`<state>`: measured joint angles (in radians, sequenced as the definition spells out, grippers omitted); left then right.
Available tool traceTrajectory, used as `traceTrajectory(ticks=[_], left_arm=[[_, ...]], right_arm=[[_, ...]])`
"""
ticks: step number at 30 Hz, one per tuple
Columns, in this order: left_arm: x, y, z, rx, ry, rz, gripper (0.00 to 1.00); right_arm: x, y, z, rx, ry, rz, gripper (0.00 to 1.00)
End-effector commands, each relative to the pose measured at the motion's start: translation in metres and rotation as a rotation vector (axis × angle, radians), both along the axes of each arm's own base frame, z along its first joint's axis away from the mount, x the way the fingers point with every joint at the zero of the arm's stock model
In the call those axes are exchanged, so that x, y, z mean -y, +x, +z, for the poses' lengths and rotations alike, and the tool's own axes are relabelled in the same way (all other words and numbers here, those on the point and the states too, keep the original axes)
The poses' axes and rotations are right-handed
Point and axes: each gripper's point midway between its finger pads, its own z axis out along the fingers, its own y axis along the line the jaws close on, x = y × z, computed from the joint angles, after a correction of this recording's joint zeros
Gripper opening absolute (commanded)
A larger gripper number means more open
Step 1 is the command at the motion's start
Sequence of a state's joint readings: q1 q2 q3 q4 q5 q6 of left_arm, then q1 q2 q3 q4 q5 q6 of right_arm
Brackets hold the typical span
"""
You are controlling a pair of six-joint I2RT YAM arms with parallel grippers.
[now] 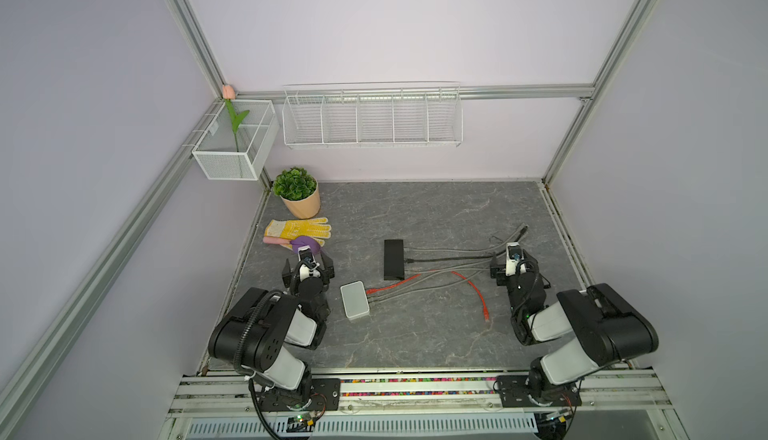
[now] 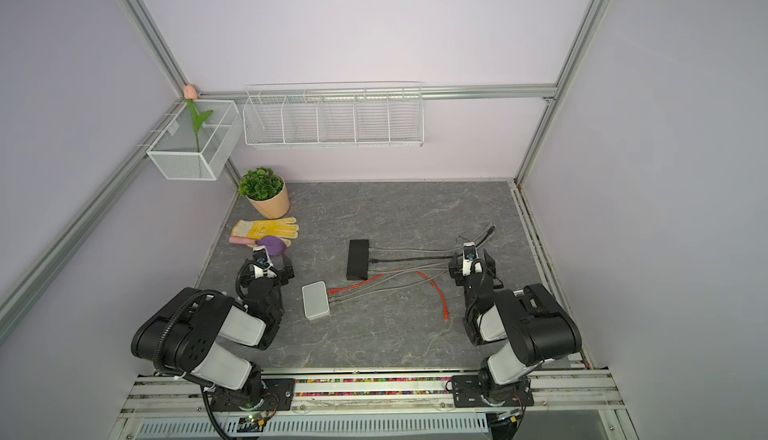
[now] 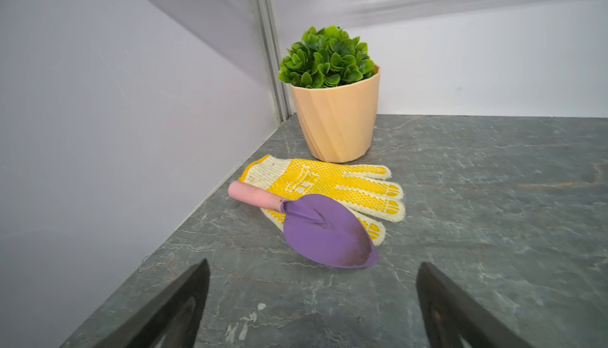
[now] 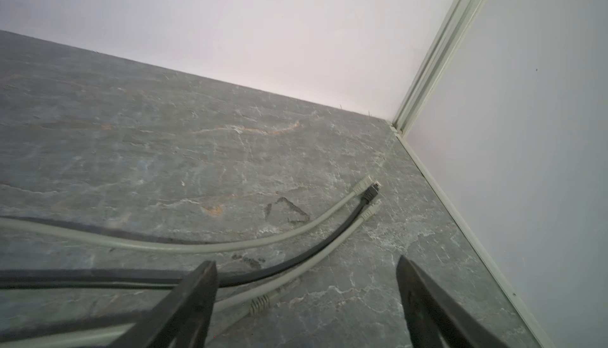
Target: Insert the plug into the switch port
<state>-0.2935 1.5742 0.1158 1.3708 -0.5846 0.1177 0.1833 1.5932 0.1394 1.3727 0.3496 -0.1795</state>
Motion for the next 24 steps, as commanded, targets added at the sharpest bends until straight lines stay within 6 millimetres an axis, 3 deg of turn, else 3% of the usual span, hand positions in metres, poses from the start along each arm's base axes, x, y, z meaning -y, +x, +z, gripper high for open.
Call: traceTrajectory(ticks=[1, 5, 9, 15, 24], left_arm=[[0.008, 0.013, 0.003, 0.020, -0.002, -0.069, 0.99], [0.002, 0.020, 0.004, 0.028, -0.016, -0.048, 0.99], [-0.005, 0.023, 0.002, 0.016, -0.024, -0.021, 0.98], [-0.025, 0.058, -0.003, -0.115, -0.128, 0.015, 0.99], [-0.033, 0.060, -0.004, -0.120, -0.163, 0.023, 0.98]], right_arm=[[0.009, 0.015, 0.008, 0.007, 0.043, -0.031, 0.89], [0.025, 0.039, -0.010, -0.167, 0.136, -0.048, 0.89], [0.028, 0.041, -0.011, -0.181, 0.171, -0.036, 0.89], [0.027, 0.040, -0.010, -0.181, 0.170, -0.037, 0.89], [0.027, 0.041, -0.010, -0.183, 0.173, -0.035, 0.89]])
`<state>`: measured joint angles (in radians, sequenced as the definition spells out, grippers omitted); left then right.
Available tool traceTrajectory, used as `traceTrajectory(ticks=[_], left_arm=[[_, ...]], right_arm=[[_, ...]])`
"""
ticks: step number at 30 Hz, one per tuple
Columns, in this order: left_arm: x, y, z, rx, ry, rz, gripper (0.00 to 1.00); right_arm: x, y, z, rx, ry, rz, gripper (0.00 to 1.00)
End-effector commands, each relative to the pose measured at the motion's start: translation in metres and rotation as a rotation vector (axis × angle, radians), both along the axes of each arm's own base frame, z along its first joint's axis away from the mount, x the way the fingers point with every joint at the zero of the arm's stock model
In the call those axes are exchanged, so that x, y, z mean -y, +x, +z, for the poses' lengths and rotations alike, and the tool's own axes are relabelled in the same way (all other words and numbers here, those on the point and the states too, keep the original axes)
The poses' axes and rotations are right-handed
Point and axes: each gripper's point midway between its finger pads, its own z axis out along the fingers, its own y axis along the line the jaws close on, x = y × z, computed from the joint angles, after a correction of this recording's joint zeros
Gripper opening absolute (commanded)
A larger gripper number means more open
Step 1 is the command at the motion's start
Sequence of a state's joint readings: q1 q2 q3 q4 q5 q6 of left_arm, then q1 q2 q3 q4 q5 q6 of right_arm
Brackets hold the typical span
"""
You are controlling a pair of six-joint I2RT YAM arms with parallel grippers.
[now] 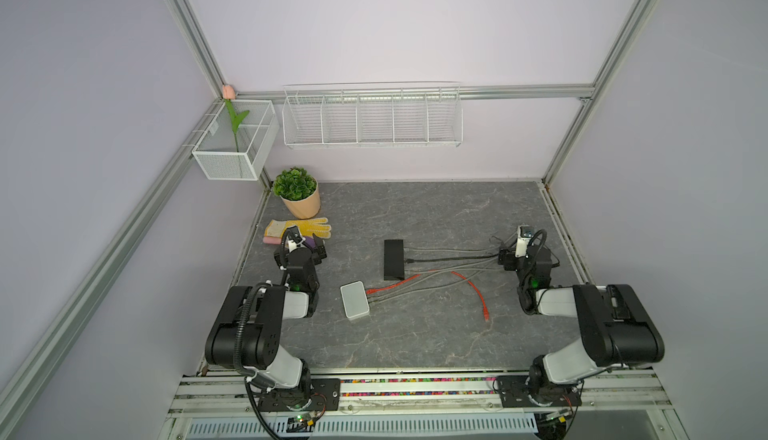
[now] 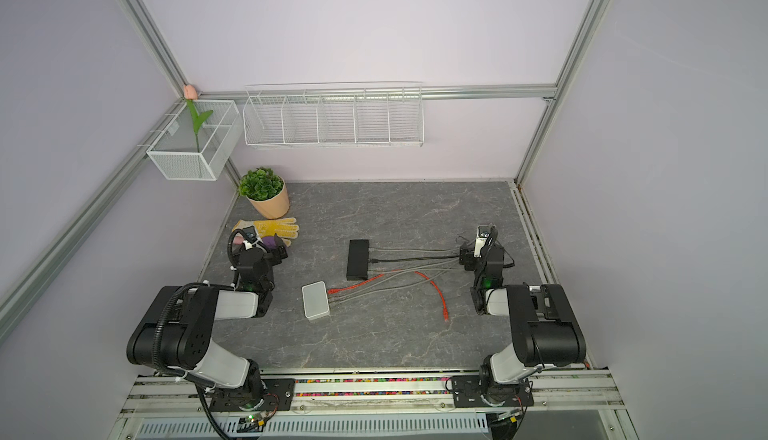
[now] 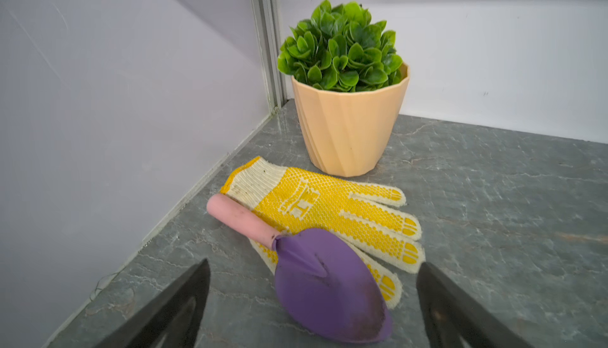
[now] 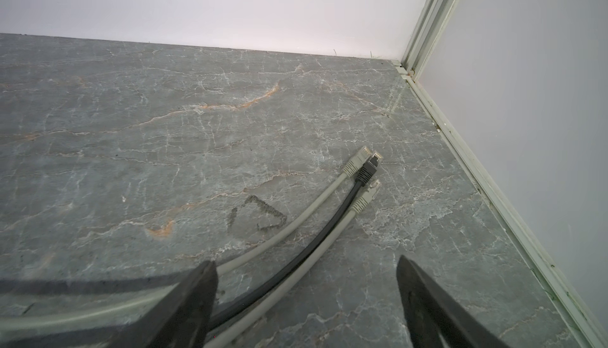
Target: Insert the plug into the switch port
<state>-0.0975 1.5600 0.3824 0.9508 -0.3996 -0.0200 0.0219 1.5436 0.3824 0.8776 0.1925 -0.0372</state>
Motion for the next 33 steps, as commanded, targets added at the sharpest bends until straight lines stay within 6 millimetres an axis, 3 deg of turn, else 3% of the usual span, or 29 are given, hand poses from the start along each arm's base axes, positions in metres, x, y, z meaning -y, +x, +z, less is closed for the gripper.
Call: traceTrajectory(ticks=[1, 33], left_arm=[[-0.0012, 0.0006, -0.0037, -0.017, -0.032, -0.009, 0.98], [0.0080, 0.0042, -0.0052, -0.029, -0.030, -0.075, 0.98]], right_arm=[[-0.0022, -0.0005, 0.0030, 0.007, 0.017, 0.008, 0.89], [-0.0020, -0.0003, 0.0031, 0.008, 0.022, 0.010, 0.89]])
